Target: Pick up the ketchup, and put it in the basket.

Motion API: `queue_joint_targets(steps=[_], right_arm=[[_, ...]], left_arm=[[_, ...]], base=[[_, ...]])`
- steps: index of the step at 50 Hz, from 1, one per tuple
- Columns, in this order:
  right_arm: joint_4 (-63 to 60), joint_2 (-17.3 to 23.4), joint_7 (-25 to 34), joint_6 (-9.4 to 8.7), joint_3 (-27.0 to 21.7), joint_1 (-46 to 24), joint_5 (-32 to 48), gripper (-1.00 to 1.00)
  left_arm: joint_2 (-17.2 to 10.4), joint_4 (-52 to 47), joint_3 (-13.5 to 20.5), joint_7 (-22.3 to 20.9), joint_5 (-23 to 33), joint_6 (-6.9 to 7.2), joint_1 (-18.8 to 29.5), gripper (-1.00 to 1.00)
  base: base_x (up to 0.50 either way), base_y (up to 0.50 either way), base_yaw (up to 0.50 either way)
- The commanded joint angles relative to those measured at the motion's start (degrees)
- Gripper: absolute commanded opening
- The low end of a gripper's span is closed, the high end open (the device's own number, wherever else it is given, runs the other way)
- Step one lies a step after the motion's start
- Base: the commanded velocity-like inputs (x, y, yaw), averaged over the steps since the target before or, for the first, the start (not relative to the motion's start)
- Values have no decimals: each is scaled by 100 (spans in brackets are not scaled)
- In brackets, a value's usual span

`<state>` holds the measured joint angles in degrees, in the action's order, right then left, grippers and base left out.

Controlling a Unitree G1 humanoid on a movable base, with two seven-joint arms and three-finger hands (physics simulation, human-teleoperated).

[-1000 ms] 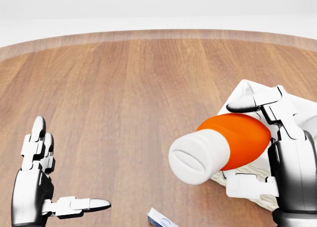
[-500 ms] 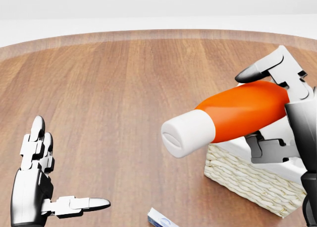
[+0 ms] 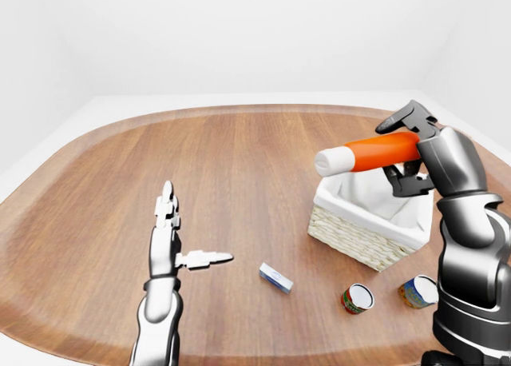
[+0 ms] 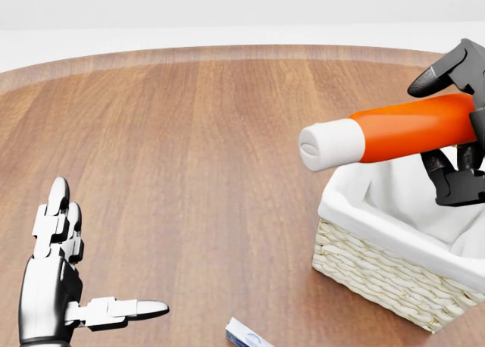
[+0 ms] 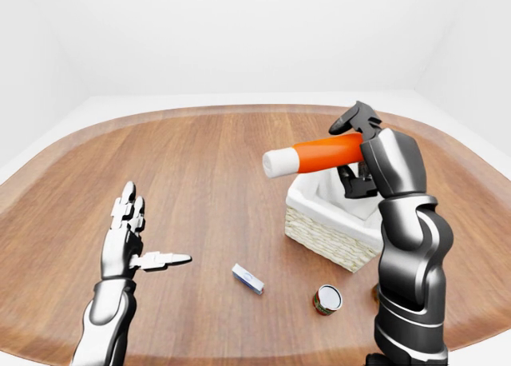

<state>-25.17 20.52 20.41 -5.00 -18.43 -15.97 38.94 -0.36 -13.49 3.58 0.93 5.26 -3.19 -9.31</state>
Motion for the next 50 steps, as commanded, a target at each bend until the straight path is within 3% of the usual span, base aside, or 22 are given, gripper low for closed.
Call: queue_joint_targets(steps=[1, 50], right_arm=[[512, 467, 31, 0, -221, -396, 198, -100], [1945, 1271, 212, 0, -331, -717, 1171, -100]], left_arm=[[-13, 131, 10, 26, 1, -53, 68, 100], [-10, 126, 26, 64, -13, -12, 106, 100]], base=[[0, 0, 0], [0, 0, 0]])
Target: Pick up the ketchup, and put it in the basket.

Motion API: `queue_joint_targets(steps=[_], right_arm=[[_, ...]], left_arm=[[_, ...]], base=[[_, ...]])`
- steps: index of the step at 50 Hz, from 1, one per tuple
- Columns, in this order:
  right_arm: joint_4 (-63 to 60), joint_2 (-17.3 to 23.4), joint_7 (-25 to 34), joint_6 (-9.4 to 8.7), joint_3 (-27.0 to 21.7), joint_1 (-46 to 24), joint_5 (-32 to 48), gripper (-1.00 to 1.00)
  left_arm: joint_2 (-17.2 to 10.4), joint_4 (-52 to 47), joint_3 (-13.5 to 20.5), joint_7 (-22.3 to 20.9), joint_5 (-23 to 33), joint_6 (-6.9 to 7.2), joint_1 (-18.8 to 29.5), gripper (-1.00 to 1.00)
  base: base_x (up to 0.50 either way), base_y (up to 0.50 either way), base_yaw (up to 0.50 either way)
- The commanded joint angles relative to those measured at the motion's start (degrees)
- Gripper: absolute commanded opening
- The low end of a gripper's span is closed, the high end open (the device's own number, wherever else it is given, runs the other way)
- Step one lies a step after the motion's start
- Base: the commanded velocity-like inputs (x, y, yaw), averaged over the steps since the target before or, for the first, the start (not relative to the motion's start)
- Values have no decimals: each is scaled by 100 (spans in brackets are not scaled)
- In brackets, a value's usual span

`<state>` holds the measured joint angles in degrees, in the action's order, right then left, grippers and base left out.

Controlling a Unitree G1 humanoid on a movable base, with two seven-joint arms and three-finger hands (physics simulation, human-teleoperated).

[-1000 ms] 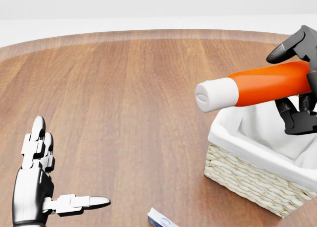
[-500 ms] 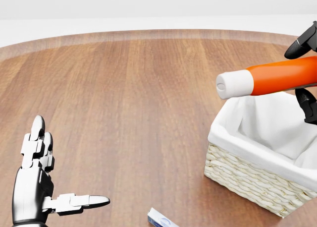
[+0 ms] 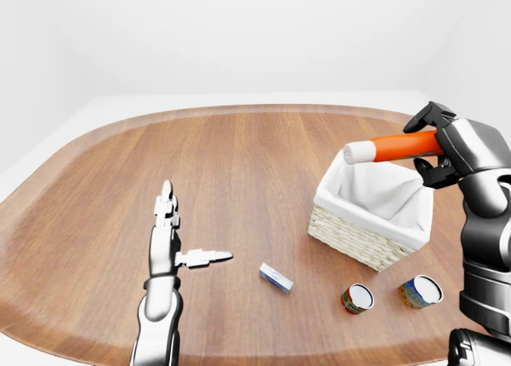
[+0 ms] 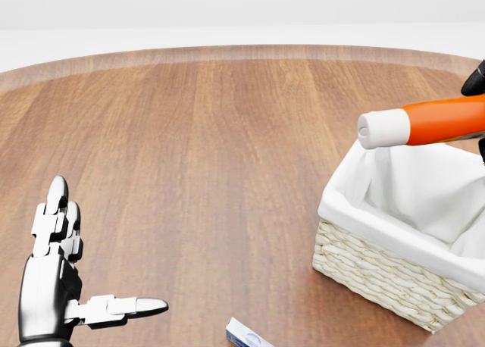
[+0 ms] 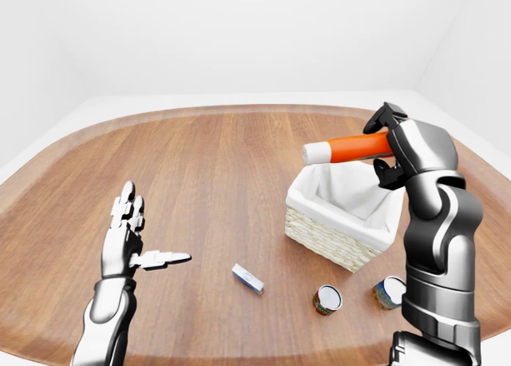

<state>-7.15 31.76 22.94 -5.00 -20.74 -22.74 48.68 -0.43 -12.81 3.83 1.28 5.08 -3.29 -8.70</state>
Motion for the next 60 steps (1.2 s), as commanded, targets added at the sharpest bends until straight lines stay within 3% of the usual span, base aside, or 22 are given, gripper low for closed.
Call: queue_joint_targets(steps=[1, 14, 43, 53, 60], right_arm=[[123, 158, -14, 0, -109, -33, 214, -100], [559, 199, -136, 0, -27, -103, 375, -100], [2628, 66, -1347, 0, 525, -505, 315, -100], [3598, 60, -1931, 0, 714, -674, 149, -100], [3750, 115, -1992, 0, 753, -668, 127, -100]], left_arm=[[-4, 59, 3, 30, -2, 1, 49, 100], [-10, 52, 31, 25, -48, -16, 42, 100], [-3, -83, 72, -20, -89, 38, -7, 100], [-8, -15, 77, -4, -82, 18, 36, 100], [-3, 38, 48, 21, -57, -20, 46, 100]], base=[[0, 0, 0], [0, 0, 0], [0, 0, 0], [0, 0, 0], [0, 0, 0]])
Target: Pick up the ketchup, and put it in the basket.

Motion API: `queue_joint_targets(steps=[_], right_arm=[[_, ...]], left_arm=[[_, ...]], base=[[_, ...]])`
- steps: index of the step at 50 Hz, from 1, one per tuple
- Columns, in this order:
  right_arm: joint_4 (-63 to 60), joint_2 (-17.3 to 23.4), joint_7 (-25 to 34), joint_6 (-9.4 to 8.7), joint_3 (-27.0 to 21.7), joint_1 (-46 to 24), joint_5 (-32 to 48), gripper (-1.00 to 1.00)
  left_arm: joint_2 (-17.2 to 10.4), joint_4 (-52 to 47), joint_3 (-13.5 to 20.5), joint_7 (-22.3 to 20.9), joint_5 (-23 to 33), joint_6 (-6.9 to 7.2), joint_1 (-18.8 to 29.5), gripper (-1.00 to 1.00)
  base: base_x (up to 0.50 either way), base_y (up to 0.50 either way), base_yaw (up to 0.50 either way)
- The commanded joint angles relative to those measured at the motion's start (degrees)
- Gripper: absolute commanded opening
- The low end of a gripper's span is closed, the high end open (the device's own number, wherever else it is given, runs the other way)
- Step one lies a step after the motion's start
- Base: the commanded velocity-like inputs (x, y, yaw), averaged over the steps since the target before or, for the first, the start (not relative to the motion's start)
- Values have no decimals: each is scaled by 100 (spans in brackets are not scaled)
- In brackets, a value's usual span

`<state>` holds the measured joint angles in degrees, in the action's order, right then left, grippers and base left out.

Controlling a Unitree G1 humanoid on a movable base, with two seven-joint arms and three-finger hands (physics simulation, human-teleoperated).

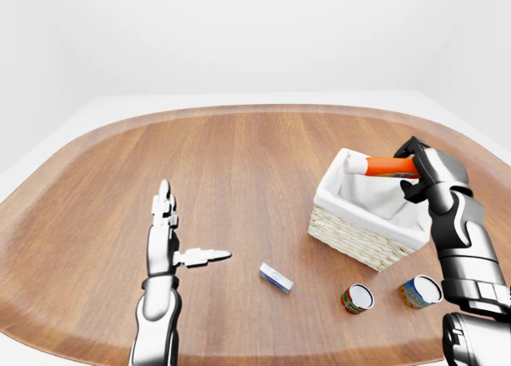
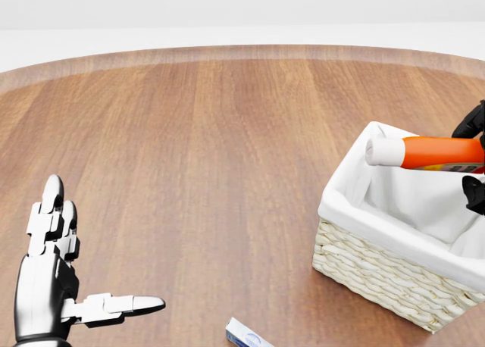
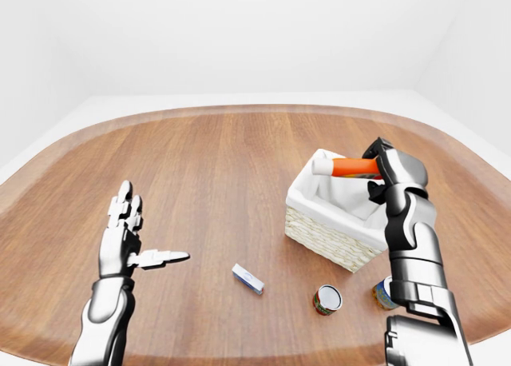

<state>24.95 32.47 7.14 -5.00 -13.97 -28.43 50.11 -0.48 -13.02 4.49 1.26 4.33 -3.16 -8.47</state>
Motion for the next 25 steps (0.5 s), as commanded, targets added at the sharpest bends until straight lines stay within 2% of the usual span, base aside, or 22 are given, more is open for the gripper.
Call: queue_joint_targets(steps=[1, 13, 25], right_arm=[[448, 64, -361, 0, 58, -41, -10, -100], [577, 192, -425, 0, -55, 90, -36, -100], [975, 172, -634, 0, 67, -6, -41, -100]], left_arm=[[4, 81, -28, 28, 27, -46, 25, 100], [4, 137, -70, 49, 58, -117, 9, 100], [-2, 101, -58, 36, 41, -96, -4, 100]], base=[[0, 0, 0], [0, 0, 0], [0, 0, 0]])
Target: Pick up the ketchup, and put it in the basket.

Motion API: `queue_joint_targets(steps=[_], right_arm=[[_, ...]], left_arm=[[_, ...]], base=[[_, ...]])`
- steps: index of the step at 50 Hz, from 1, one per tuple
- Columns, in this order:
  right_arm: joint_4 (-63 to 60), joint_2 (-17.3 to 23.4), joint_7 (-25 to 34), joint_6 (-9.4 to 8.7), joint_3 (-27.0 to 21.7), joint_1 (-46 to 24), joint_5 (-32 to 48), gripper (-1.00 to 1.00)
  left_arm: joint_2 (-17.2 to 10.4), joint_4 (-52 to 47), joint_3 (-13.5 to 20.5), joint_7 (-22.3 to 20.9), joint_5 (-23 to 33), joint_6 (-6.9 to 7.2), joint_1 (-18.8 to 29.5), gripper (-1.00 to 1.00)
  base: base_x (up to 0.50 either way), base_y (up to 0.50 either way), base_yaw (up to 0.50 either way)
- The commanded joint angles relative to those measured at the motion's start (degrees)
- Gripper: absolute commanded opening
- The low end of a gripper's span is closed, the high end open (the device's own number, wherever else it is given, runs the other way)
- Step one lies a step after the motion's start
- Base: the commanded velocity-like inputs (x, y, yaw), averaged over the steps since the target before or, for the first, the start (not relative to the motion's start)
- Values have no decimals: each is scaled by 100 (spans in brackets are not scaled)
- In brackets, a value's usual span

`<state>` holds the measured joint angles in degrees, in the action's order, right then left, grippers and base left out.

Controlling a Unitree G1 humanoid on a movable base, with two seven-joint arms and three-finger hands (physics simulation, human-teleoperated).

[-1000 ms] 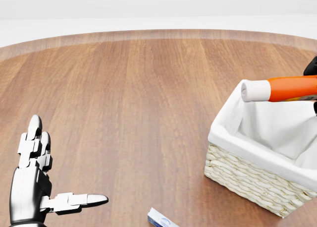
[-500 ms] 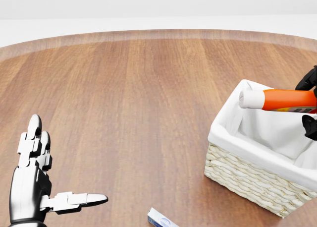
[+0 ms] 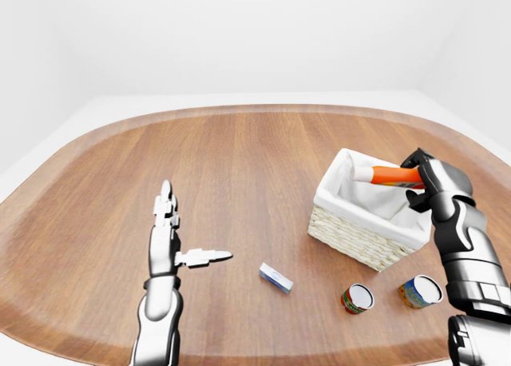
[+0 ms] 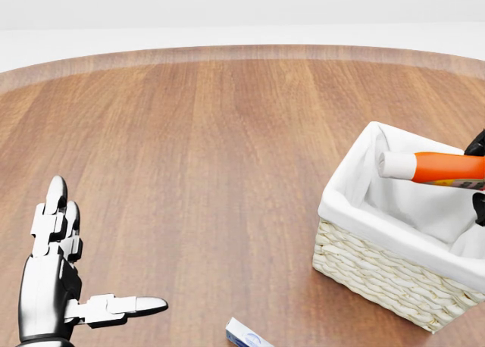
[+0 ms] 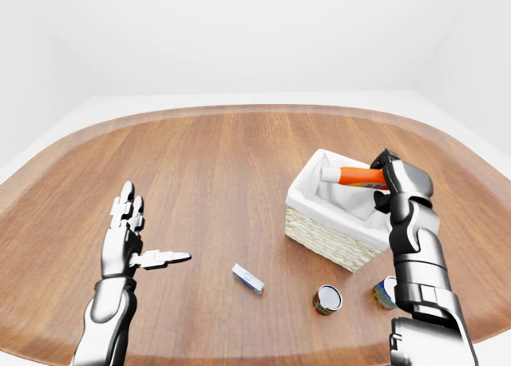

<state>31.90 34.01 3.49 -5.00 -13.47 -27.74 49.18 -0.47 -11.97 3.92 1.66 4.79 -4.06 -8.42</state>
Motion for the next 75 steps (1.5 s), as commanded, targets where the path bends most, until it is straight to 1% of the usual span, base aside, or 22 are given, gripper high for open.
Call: queue_joint_targets(steps=[1, 16, 23, 31, 35, 43, 51, 60, 67, 75], right_arm=[[342, 14, -306, 0, 32, -95, 51, -100], [1209, -65, -743, 0, 304, -423, 29, -100], [1359, -65, -808, 0, 354, -479, 10, -100], [2106, -66, -1131, 0, 510, -840, -17, -100], [2425, -55, -1262, 0, 588, -1003, -46, -100], [3009, 24, -1502, 0, 697, -1306, -124, -100], [3256, 73, -1581, 0, 765, -1470, -186, -100], [3592, 14, -1735, 7, 875, -1640, -210, -100], [3816, -33, -1844, 59, 930, -1747, -217, -100], [4007, -95, -1941, 70, 986, -1839, -218, -100]], left_arm=[[-3, -8, 0, -5, -6, -8, -12, 100], [2, -60, 13, -41, -24, 4, -43, 100], [4, -68, 13, -40, -25, 7, -46, 100], [6, -43, -3, -23, 2, -20, -44, 100], [6, 43, -12, 2, 32, -73, -14, 100], [-5, 94, 3, -1, 14, -94, -18, 100], [-9, 170, 8, 4, 13, -94, 4, 100], [-15, 217, 25, -2, -5, -94, 19, 100], [-10, 170, 17, -8, -3, -94, -5, 100], [3, 68, -8, -21, 4, -94, -60, 100]], base=[[0, 0, 0], [0, 0, 0], [0, 0, 0], [0, 0, 0], [0, 0, 0], [0, 0, 0], [0, 0, 0], [0, 0, 0], [0, 0, 0], [0, 0, 0]])
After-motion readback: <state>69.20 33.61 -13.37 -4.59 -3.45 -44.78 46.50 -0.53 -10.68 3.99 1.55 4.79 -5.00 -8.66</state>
